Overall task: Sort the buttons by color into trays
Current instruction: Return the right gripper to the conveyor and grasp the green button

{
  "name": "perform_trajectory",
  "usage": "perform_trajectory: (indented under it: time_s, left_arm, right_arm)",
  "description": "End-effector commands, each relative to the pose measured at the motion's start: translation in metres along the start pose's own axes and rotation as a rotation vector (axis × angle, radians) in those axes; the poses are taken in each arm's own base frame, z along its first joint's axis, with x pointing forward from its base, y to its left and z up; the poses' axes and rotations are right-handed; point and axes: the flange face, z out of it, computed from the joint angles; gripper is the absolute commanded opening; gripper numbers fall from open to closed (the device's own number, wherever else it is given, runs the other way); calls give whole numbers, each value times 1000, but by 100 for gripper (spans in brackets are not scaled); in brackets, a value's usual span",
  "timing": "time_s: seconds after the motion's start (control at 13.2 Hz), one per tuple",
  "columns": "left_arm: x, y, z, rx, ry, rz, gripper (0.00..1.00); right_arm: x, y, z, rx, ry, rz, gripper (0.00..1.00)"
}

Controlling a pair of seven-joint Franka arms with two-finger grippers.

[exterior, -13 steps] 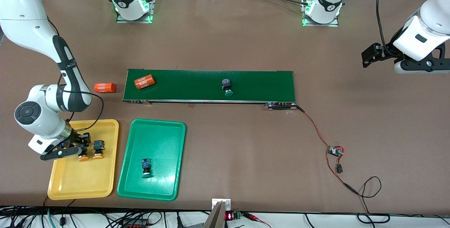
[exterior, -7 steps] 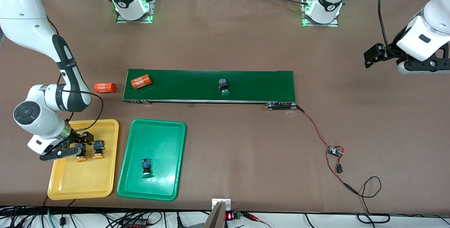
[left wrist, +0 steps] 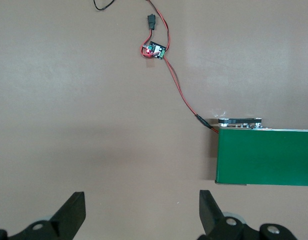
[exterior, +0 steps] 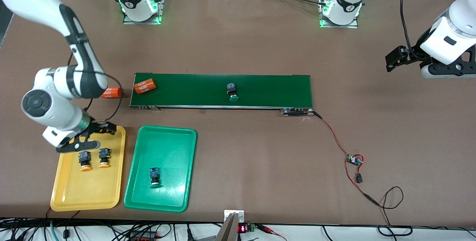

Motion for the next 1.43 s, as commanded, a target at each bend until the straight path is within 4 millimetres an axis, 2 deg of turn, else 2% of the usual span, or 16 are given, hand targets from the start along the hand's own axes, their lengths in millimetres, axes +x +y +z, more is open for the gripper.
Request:
perform_trajectory:
  time_s: [0.0, 0.15, 0.3, 0.38, 0.45, 0.6, 0.68, 0.83, 1.06, 1.21, 1.36]
  left_arm:
    - [3, -3, -9, -17, -3, 12, 100]
    - [4, -11, -7, -15, -7, -3, 100]
    - [11, -27, 3, -26, -24, -33, 100]
    - [10, -15, -2, -28, -13, -26, 100]
    - [14, -12, 3, -21, -26, -36, 100]
    - [13, -21, 4, -28, -54, -51, 100]
    - [14, -22, -3, -21, -38, -52, 100]
    - [14, -26, -5, -24, -37, -60, 100]
    - [14, -16, -7, -77, -32, -55, 100]
    - [18, -12, 2, -69, -46, -45, 100]
    - [18, -16, -5, -71, -33, -52, 100]
  right_arm:
    - [-56, -43, -20, 83, -39, 67, 100]
    - [-81, -82, -34, 141, -59, 101, 100]
    - [-96, -134, -48, 141, -63, 129, 100]
    - [-101, -161, -54, 147, -64, 139, 100]
    - [-107, -189, -64, 153, -55, 135, 100]
    - [-124, -251, -76, 166, -37, 195, 100]
    - [-131, -272, -79, 174, -23, 243, 100]
    - [-141, -301, -82, 189, -11, 262, 100]
    - [-147, -321, -81, 199, -12, 278, 100]
    - [-155, -339, -75, 183, -18, 283, 100]
    - [-162, -357, -55, 106, 7, 275, 100]
